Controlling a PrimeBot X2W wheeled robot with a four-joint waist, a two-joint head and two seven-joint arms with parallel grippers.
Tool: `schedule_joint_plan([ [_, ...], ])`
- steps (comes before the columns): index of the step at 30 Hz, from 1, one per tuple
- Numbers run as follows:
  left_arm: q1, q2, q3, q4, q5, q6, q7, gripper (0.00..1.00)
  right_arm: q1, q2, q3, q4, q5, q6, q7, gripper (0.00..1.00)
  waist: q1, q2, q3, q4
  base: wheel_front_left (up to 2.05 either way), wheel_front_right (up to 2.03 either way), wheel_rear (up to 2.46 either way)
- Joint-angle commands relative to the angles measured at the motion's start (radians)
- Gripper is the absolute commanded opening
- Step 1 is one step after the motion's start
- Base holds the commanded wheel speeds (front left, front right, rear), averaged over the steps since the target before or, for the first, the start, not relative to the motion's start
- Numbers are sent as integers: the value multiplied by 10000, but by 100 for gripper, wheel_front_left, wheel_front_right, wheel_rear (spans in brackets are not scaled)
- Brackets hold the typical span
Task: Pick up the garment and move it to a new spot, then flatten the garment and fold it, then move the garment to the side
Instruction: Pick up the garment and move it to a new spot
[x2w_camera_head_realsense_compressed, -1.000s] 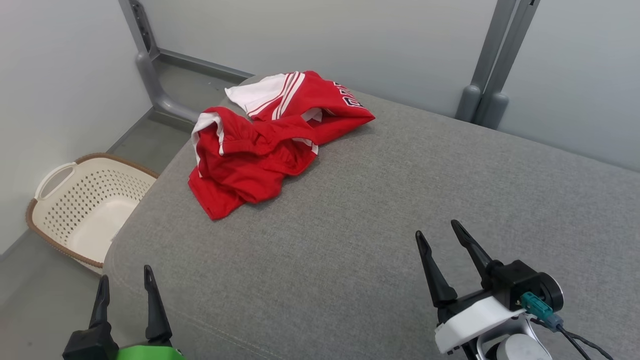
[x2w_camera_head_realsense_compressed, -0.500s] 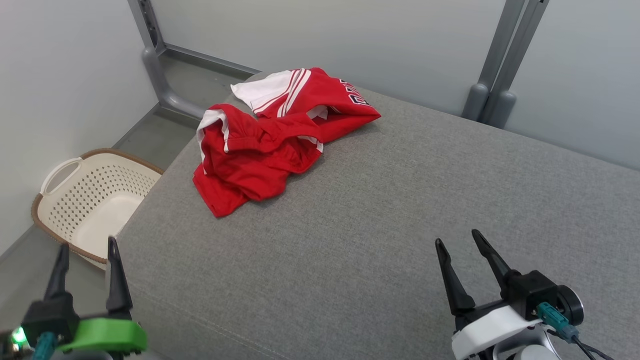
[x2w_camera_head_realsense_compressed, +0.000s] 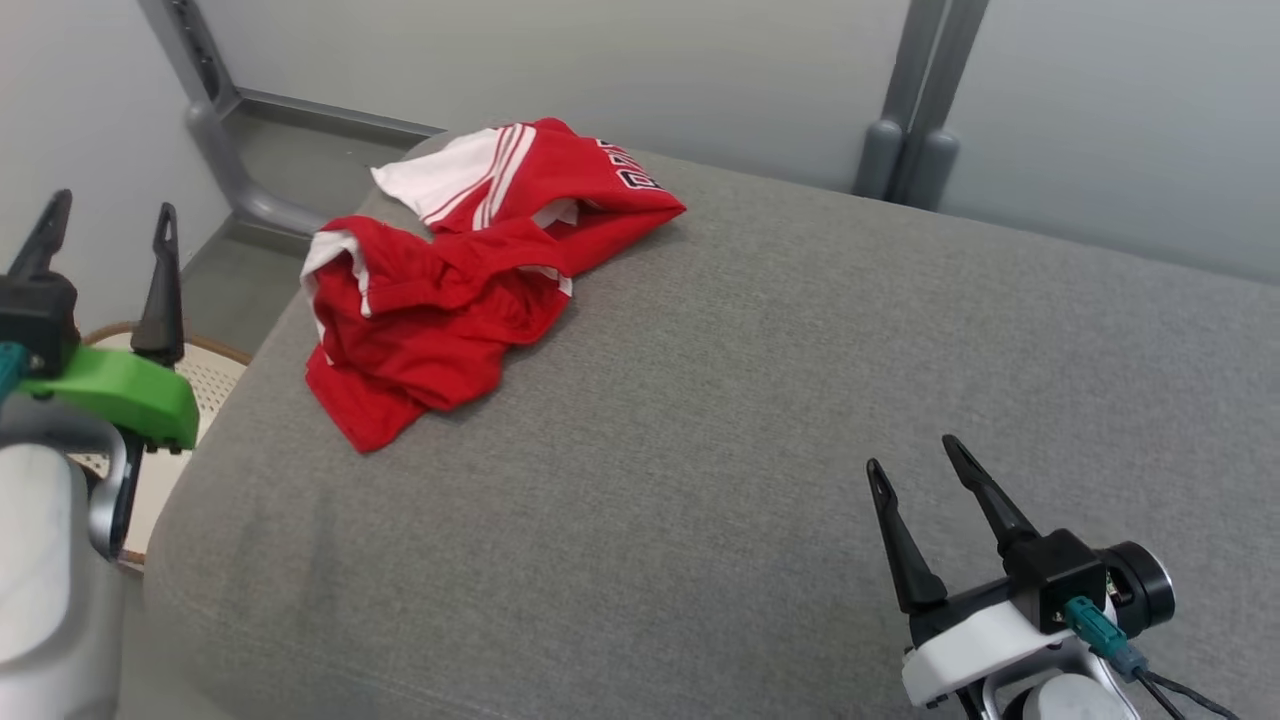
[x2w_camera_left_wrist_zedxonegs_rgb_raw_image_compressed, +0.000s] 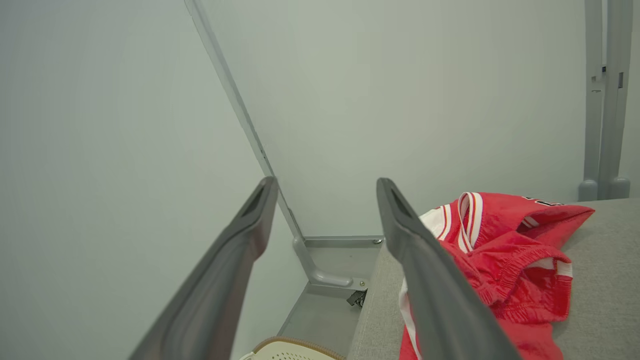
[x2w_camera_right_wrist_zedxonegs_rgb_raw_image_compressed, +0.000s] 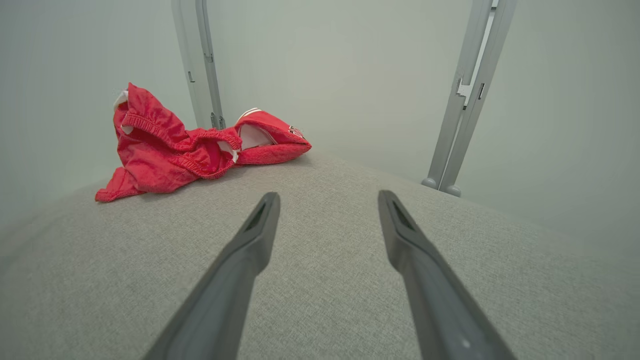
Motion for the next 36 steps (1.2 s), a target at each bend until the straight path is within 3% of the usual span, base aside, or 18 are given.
schedule_joint_plan([
  [1,-462,110,-151,346,-157,-45,104,100,-220,-51,17,-63,-133,-1,-33,100,0,0,1047,-1091,0,0,0],
  [12,-2421,634,-889,3279,-1507,-68,1551,100,-704,-48,53,-577,-433,-1,-32,100,0,0,2355,-2361,0,0,0],
  [23,-2760,1046,-1719,4744,-2630,-71,2874,100,-907,-47,-12,-810,-362,-1,-32,100,0,0,3033,-2726,0,0,0],
  [24,-2796,1025,-1782,4798,-2699,-71,2922,47,-937,-44,-18,-808,-340,-1,-33,100,0,0,3050,-2730,0,0,0],
  [25,-2819,1014,-1835,4825,-2770,-71,2928,19,-961,-44,-24,-803,-326,-1,-33,100,0,0,3055,-2727,0,0,0],
  [26,-2843,1009,-1904,4844,-2838,-71,2937,0,-981,-45,-45,-794,-310,-3,-33,100,0,0,3047,-2714,0,0,0],
  [36,-3072,1502,-3099,4116,-2967,-71,2386,0,-863,-44,24,-545,62,-1,-33,100,0,0,2166,-2567,0,0,0],
])
